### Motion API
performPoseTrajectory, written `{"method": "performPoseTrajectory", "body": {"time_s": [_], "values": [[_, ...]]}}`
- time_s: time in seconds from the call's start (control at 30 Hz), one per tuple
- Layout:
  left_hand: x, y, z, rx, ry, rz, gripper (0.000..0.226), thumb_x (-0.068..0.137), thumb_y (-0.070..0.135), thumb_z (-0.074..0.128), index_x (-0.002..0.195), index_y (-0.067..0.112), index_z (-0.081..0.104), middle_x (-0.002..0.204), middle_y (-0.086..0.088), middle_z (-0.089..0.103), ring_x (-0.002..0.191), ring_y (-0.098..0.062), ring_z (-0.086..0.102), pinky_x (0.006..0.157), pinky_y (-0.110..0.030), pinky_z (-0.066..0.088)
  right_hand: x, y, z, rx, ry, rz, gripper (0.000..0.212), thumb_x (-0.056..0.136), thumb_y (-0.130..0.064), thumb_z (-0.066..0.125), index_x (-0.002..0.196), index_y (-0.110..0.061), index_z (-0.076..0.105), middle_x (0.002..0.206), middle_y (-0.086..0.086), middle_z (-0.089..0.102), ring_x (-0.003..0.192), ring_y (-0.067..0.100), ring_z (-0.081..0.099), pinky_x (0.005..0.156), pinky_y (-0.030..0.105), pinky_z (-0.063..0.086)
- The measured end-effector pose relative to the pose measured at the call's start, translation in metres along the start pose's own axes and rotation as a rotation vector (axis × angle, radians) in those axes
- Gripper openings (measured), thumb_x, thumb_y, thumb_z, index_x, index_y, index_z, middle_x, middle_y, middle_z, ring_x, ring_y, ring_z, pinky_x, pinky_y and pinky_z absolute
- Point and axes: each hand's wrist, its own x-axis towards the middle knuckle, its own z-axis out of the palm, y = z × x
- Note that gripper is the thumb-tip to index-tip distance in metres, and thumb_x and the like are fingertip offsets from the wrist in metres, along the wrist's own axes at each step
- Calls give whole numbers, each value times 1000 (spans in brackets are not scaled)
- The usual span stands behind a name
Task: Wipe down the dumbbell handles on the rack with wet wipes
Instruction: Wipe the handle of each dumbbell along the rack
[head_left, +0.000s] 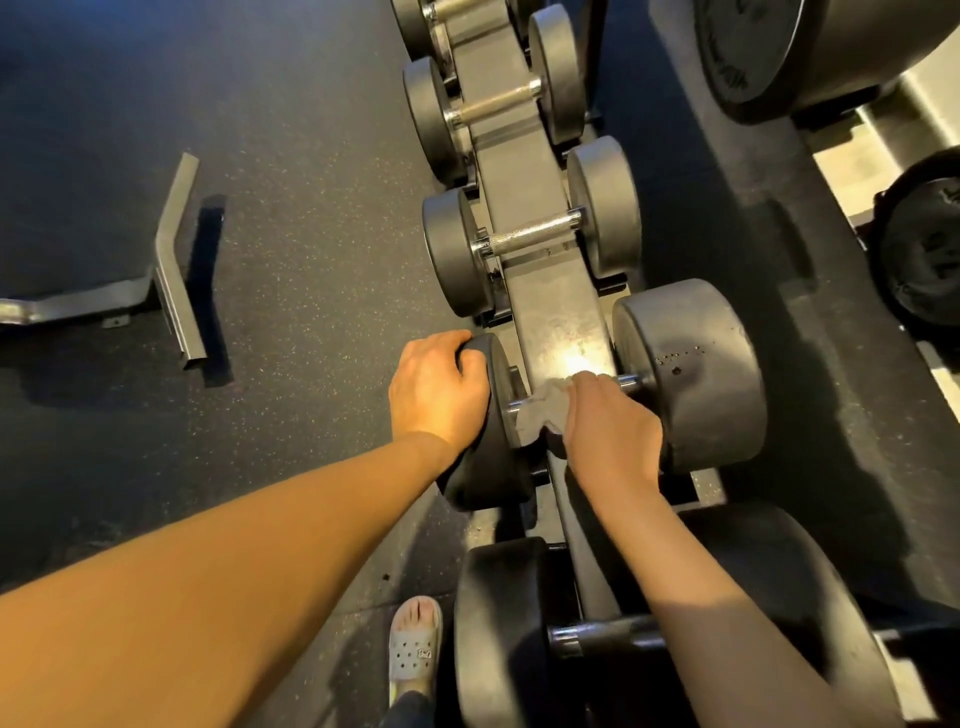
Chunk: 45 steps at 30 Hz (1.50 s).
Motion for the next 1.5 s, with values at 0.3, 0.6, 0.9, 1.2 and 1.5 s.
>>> {"method": "performPoseTrajectory", "body": {"time_s": [0.3,0.6,0.9,1.2,1.5], "values": [[1,-2,2,-8,8,13,53,94,34,33,135,21,65,133,-2,67,129,-24,54,103,-41,45,-24,-18,37,606,-53,-47,12,104,-24,53,111,-20,62,96,-4,68,86,12,61,74,29,49],[3,-4,4,-12,25,26,51,96,33,34,133,19,66,130,-3,68,127,-25,55,103,-42,46,-6,-23,52,1762,200,981,24,100,-2,52,118,-8,67,113,13,71,99,24,73,88,41,62],[4,-6,5,3,14,27,48,99,33,35,135,20,65,132,-3,67,128,-24,54,105,-41,44,-19,-33,49,1626,-92,868,19,95,4,59,87,-10,69,82,5,70,76,14,65,60,16,53],[6,-7,7,8,14,25,50,98,34,34,136,21,64,133,-2,67,129,-24,54,107,-43,45,-18,-29,37,1920,229,1050,11,95,-3,66,105,-3,70,78,5,69,67,13,63,61,23,54],[6,-9,8,11,17,35,51,98,36,33,135,21,65,132,-1,67,128,-24,54,107,-43,46,-13,-16,23,1683,374,922,5,91,-11,73,95,-7,73,74,-1,69,69,9,63,64,19,53]]}}
